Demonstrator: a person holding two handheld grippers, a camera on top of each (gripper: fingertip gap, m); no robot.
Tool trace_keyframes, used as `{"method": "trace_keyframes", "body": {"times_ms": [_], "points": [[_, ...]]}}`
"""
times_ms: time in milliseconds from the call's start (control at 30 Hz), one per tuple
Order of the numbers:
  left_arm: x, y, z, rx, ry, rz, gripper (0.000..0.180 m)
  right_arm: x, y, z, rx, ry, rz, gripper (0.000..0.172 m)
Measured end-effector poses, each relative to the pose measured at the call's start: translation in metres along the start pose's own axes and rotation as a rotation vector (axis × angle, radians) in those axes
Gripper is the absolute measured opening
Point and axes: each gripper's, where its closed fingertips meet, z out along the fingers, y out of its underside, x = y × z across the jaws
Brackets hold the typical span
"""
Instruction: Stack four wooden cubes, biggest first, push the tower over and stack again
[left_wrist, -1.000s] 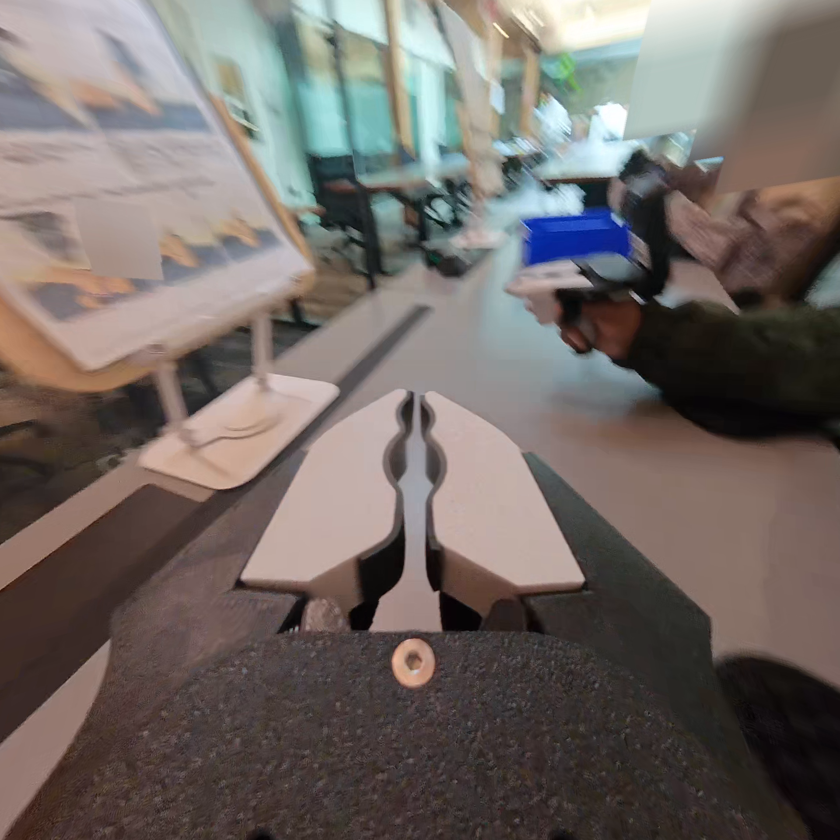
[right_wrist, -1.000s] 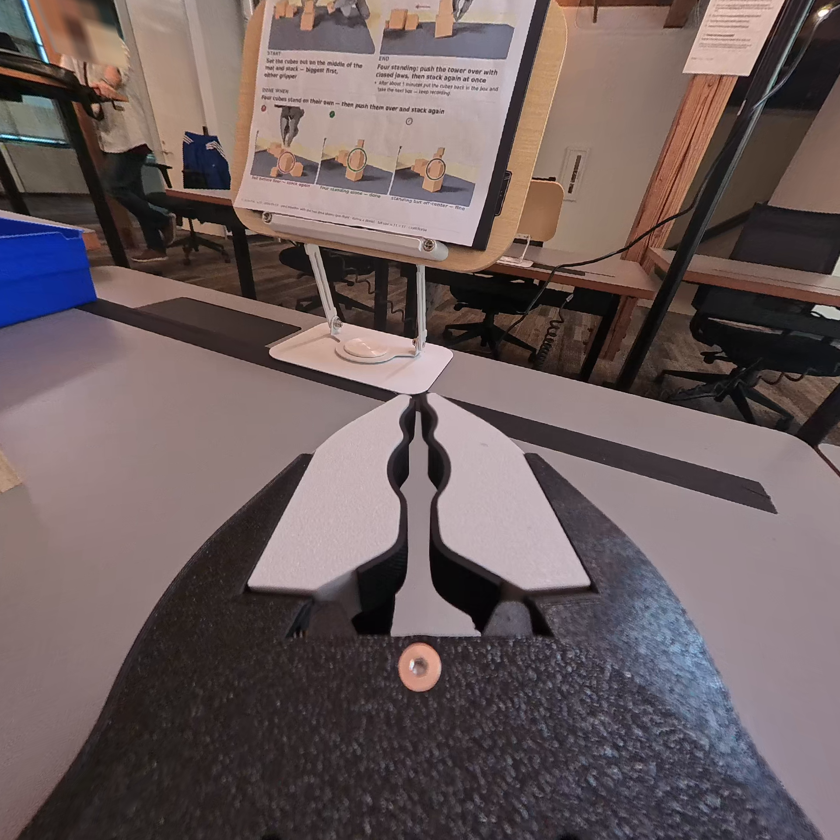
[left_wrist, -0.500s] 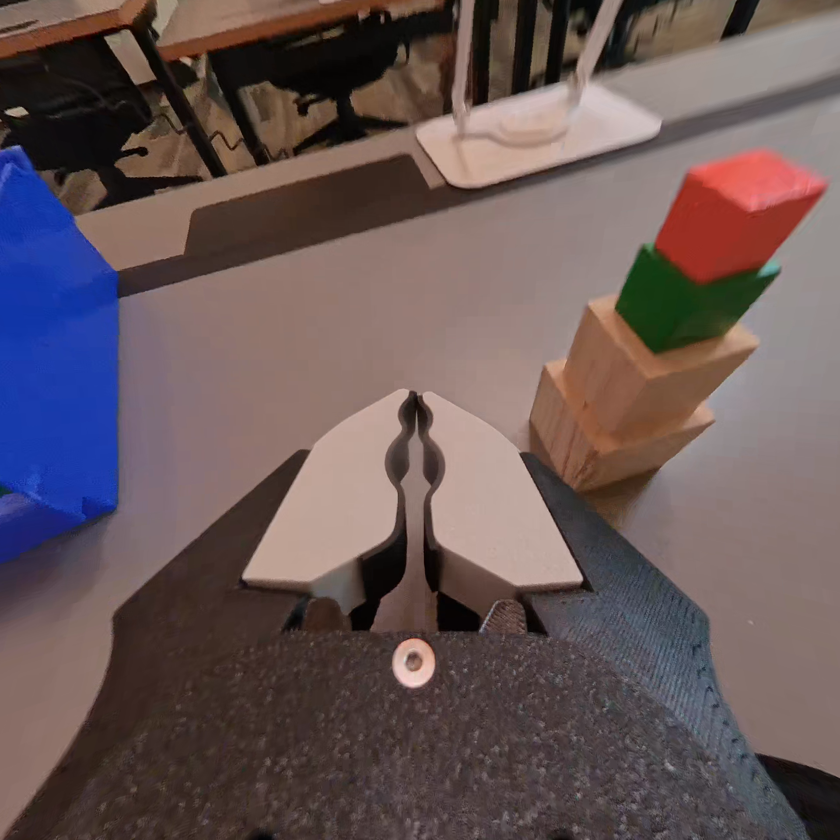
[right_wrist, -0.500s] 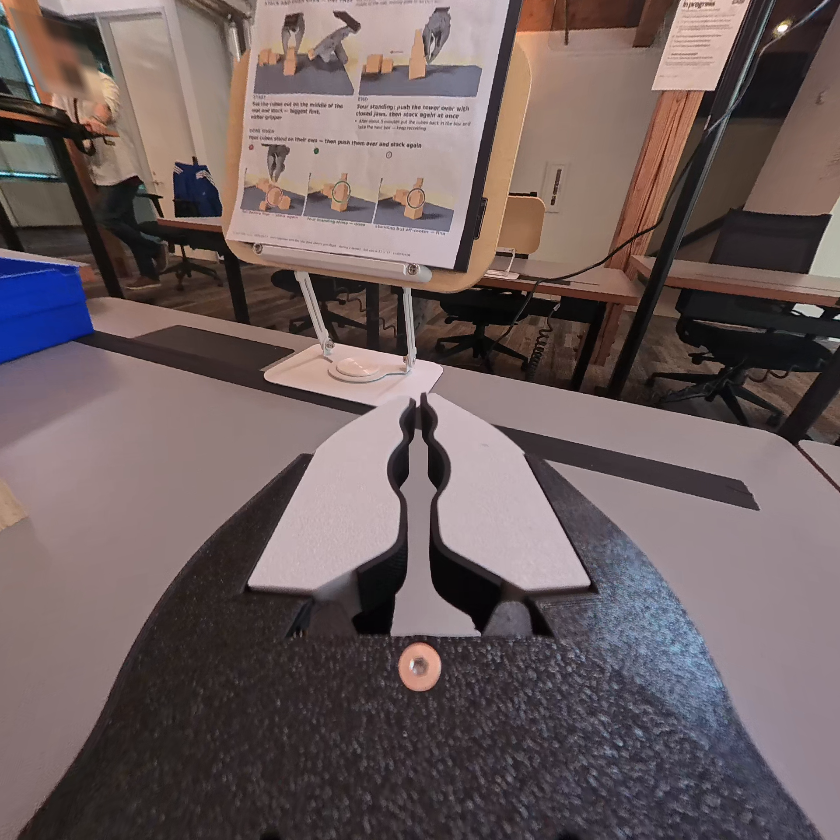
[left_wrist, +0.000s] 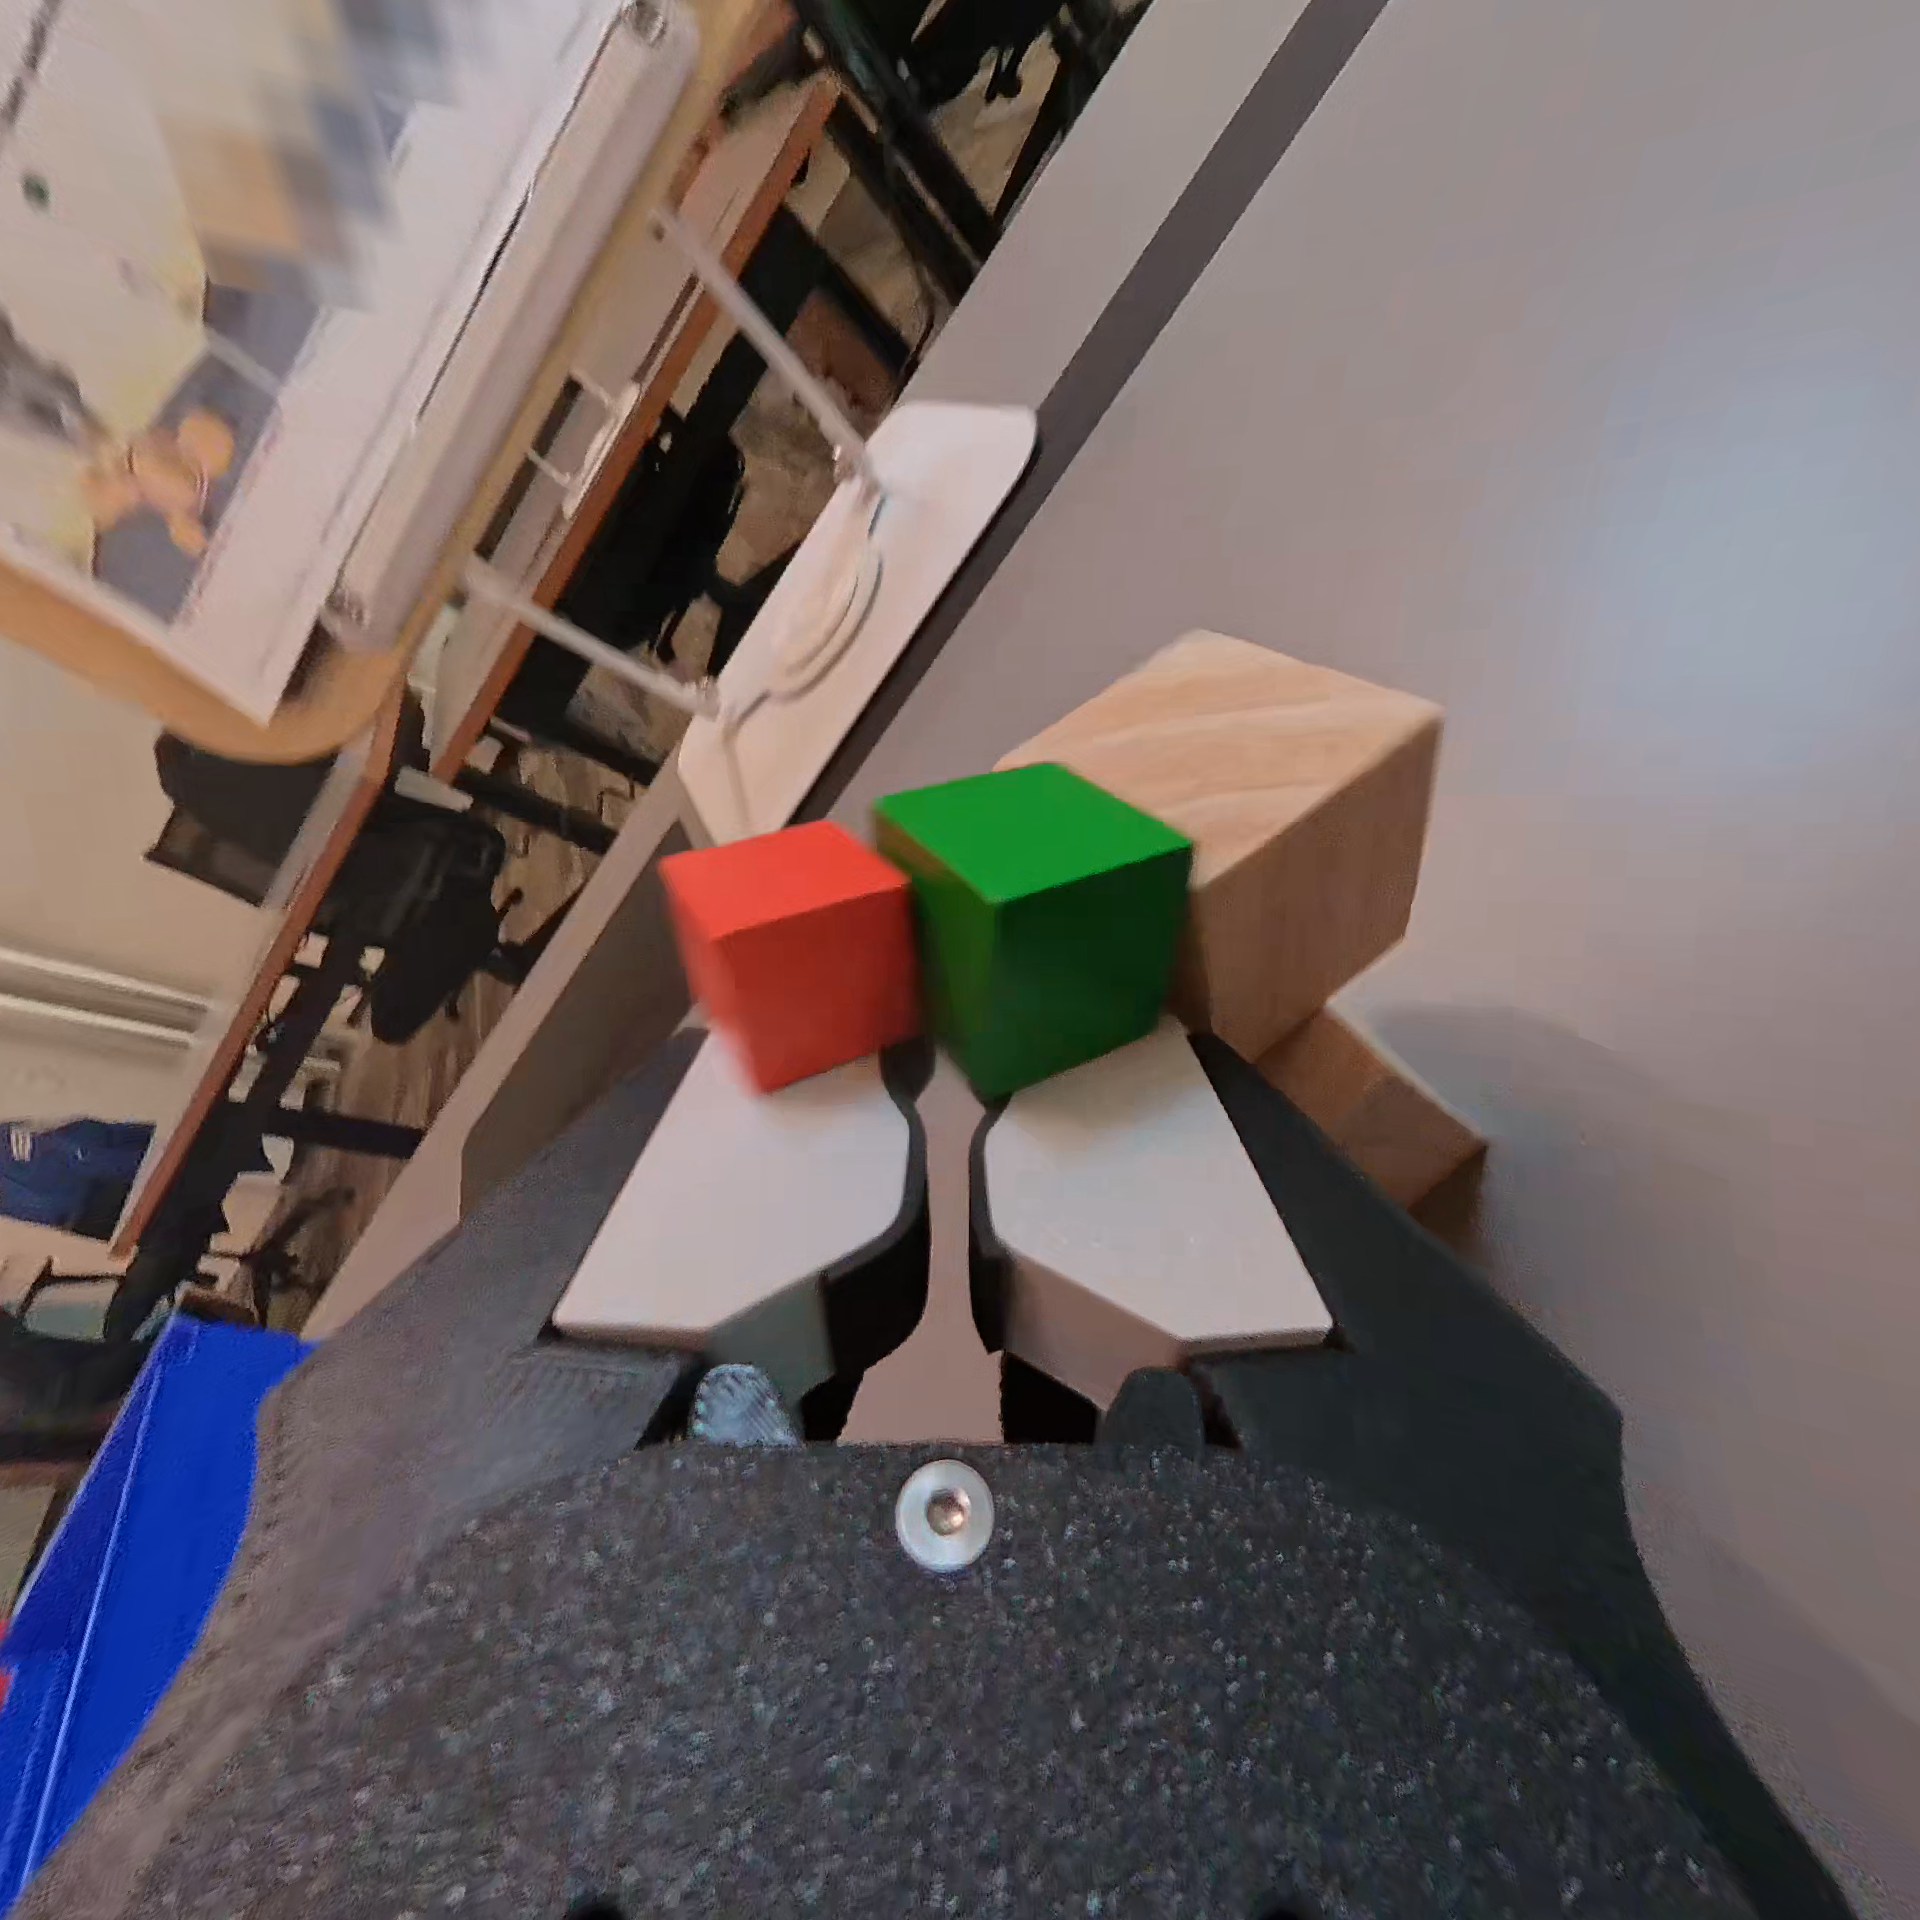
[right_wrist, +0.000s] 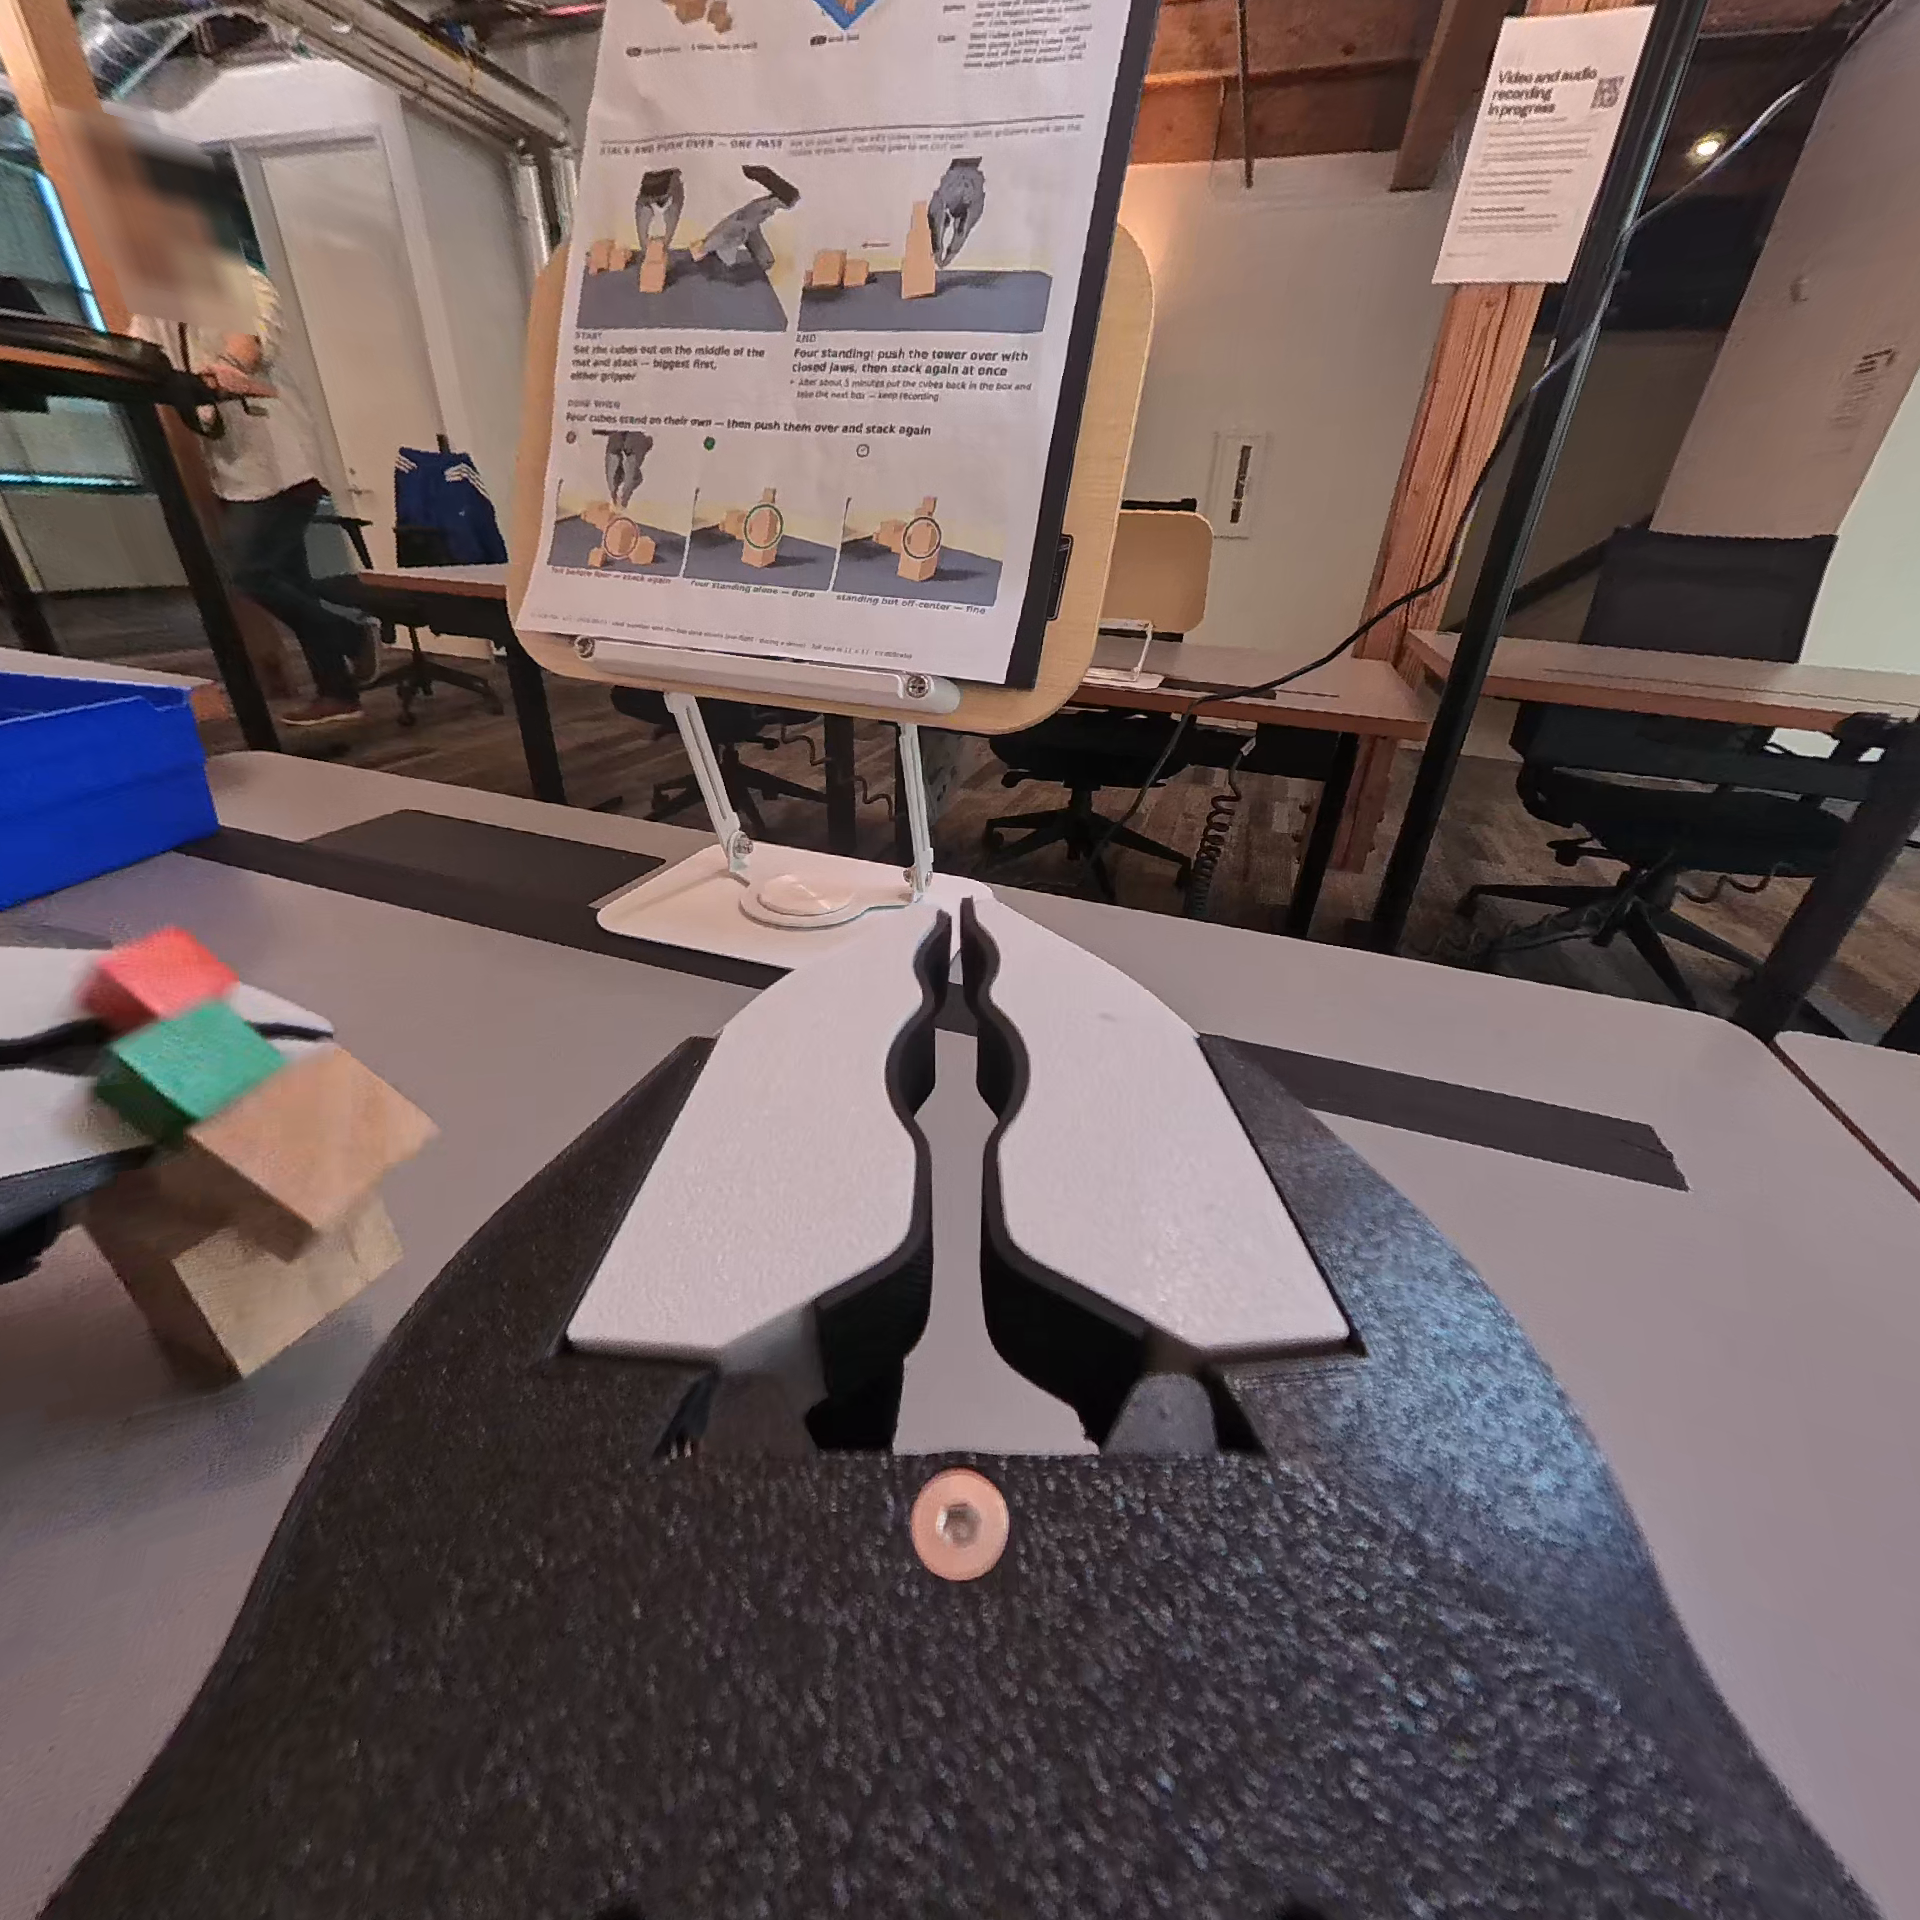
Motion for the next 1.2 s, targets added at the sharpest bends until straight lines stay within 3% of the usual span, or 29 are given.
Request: {"method": "trace_keyframes", "body": {"times_ms": [167, 333, 533, 667, 767, 933, 1200], "points": [[0.014, -0.042, 0.013, 0.067, 0.019, 0.05, 0.0, 0.005, -0.001, -0.001, 0.004, 0.009, 0.013, 0.001], [0.008, -0.049, 0.001, 0.128, 0.053, -0.048, 0.0, 0.006, -0.001, -0.001, 0.006, 0.005, 0.016, 0.001], [-0.013, -0.052, -0.036, 0.277, 0.203, -0.461, 0.0, 0.003, 0.004, 0.001, -0.005, 0.001, 0.005, 0.002], [-0.042, -0.038, -0.052, 0.377, 0.196, -0.757, 0.003, 0.003, 0.009, 0.002, -0.014, 0.001, -0.002, 0.002], [-0.061, -0.019, -0.05, 0.419, 0.179, -0.887, 0.006, 0.001, 0.011, 0.003, -0.02, -0.005, -0.007, 0.002], [-0.084, 0.024, -0.031, 0.404, 0.095, -0.866, 0.001, -0.003, 0.017, 0.005, -0.038, -0.026, -0.011, 0.002], [-0.119, 0.043, -0.029, 0.463, -0.048, -0.788, 0.0, -0.039, 0.031, 0.011, -0.104, -0.218, -0.019, 0.02]]}}
